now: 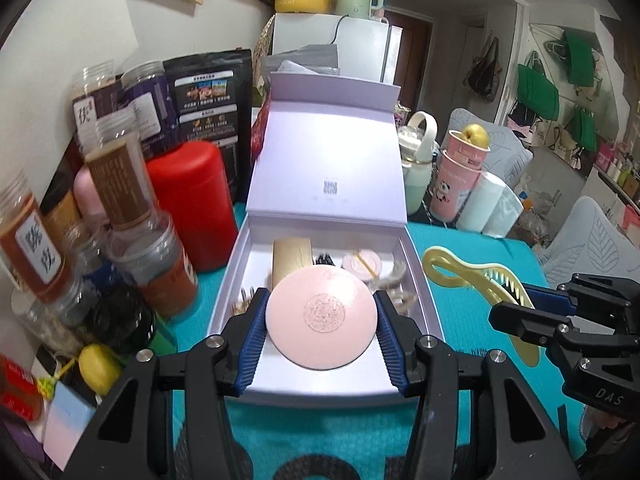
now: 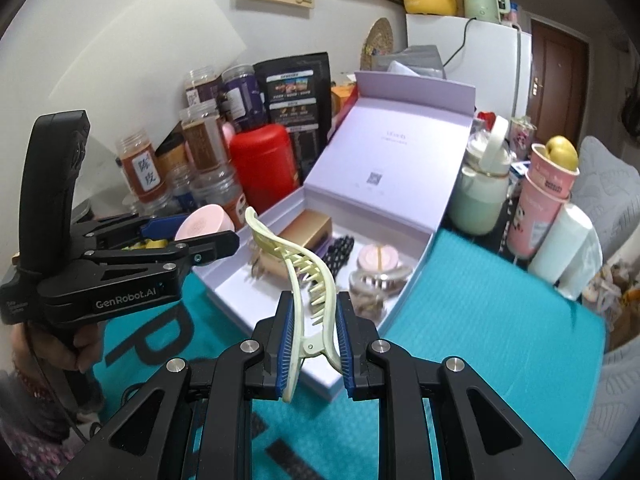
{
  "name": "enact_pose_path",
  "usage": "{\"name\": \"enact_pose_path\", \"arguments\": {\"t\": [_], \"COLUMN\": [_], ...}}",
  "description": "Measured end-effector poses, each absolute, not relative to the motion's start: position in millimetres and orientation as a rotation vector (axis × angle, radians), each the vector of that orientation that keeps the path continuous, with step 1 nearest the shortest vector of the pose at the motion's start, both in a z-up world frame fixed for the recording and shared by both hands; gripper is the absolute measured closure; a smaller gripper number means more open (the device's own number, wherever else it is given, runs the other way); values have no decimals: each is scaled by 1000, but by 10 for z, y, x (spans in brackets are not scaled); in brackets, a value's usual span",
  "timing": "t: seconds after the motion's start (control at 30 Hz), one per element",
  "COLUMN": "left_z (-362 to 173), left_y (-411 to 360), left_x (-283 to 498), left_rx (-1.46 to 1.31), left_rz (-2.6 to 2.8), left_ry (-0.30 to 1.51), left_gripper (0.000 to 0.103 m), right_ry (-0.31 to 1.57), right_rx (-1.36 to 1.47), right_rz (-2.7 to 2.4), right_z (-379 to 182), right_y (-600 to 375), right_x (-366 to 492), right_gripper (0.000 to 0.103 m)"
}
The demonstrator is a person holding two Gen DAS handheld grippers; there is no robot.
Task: Organize rigid objects
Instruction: 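Lift and carry the pink compact and yellow claw clip toward the gift box, then lower the pink compact and yellow claw clip into the gift box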
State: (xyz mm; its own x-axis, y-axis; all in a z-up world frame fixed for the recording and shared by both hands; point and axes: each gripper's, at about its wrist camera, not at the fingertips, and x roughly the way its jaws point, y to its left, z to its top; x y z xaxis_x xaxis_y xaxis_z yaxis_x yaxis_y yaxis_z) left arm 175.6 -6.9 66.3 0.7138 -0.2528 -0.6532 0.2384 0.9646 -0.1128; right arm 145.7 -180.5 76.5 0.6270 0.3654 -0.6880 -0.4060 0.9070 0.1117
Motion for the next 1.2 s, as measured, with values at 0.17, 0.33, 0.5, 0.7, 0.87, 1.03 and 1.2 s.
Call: {"name": "enact_pose_path", "arguments": {"t": [0.17,0.33,0.5,0.7,0.87,1.03,1.2], "left_z": [748,812,834,785,715,575,458], "left_y": [-57,-80,-82,-45,-36,-18,18], "left_x": [1992,2184,2359,2556,2699,2829,2952], "left_rx": [-11,-4,-16,-47,-38,-32,-24], "left_rz": [-257,-251,-236,-235,-222,-216,-208], "left_ry": [708,692,683,703,707,740,763], "left_gripper": [52,52,52,52,52,52,52], "right_ry": [744,732,742,728,719,731,748], "right_rx": [-68,-68,-65,-63,-70,-46,-32], "right_rz": [443,455,456,446,448,452,428], "right_z": [821,866,831,798,790,693,577], "right_y": [-1792,-1785,-1781,-1783,-1756,-1739,-1716], "right_x": [1673,1877,2085,2231,2356,2511,2646], "right_gripper": [83,83,83,83,83,83,83]}}
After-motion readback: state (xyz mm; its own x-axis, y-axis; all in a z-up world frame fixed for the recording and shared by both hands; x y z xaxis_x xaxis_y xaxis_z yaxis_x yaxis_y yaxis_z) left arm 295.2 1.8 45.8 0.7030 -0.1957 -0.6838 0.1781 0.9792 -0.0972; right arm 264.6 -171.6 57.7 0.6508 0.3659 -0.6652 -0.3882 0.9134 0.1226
